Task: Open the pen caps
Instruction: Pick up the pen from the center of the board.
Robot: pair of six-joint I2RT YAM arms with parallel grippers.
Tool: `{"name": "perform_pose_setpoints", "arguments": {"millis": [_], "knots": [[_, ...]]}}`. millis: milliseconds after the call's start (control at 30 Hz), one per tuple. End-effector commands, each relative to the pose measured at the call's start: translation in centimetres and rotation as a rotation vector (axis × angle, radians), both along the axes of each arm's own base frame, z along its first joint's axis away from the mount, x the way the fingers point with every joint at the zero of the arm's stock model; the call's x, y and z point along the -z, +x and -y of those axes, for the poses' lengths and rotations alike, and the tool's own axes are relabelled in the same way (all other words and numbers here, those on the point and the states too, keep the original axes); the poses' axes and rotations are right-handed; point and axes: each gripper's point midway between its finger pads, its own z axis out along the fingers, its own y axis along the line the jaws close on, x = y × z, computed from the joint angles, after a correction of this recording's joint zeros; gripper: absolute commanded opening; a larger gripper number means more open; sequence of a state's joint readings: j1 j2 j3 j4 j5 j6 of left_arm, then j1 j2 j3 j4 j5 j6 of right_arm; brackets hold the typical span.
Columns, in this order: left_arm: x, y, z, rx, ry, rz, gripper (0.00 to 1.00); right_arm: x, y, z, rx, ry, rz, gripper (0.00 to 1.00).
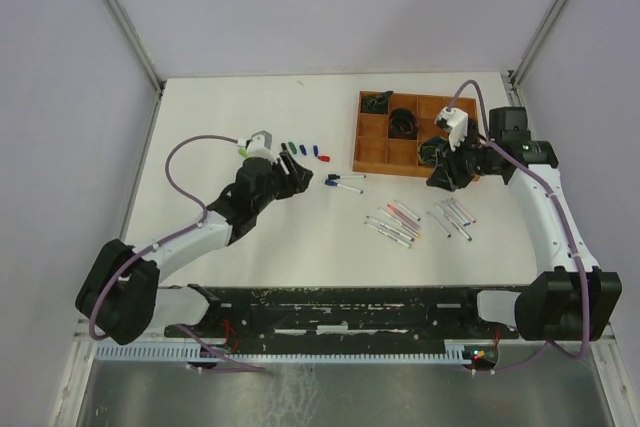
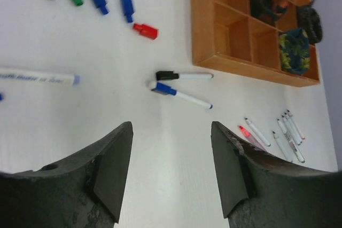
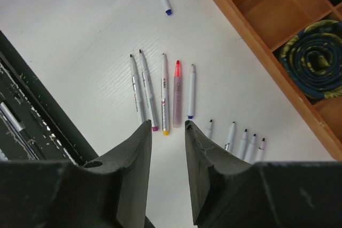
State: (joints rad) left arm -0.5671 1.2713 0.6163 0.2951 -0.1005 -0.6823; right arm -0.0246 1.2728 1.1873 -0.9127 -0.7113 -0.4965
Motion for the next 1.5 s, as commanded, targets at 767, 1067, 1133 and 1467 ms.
{"name": "perform_pose_setpoints", "arguments": {"millis": [767,1067,1133,1467], "knots": [[8.9,5.2,-8.0,-0.914,0.158,-0.779,0.54,-0.6,-1.6,-1.2,-0.022,0.011,0.113,0.4],[10.8,5.6,-7.9,-0.905,0.16,-0.846,0.53,-0.4,-1.6,-1.3,-0.025,0.012,0.106,0.4],[11.2,5.8,-7.8,-0.903,0.156,-0.857,0.53,-0.3,-1.6,-1.3,-0.026,0.011,0.105,0.4],[12.5,6.1,-7.4,-0.899,0.152,-0.899,0.53,0.0,-1.6,-1.2,-0.026,0.008,0.097,0.4]]}}
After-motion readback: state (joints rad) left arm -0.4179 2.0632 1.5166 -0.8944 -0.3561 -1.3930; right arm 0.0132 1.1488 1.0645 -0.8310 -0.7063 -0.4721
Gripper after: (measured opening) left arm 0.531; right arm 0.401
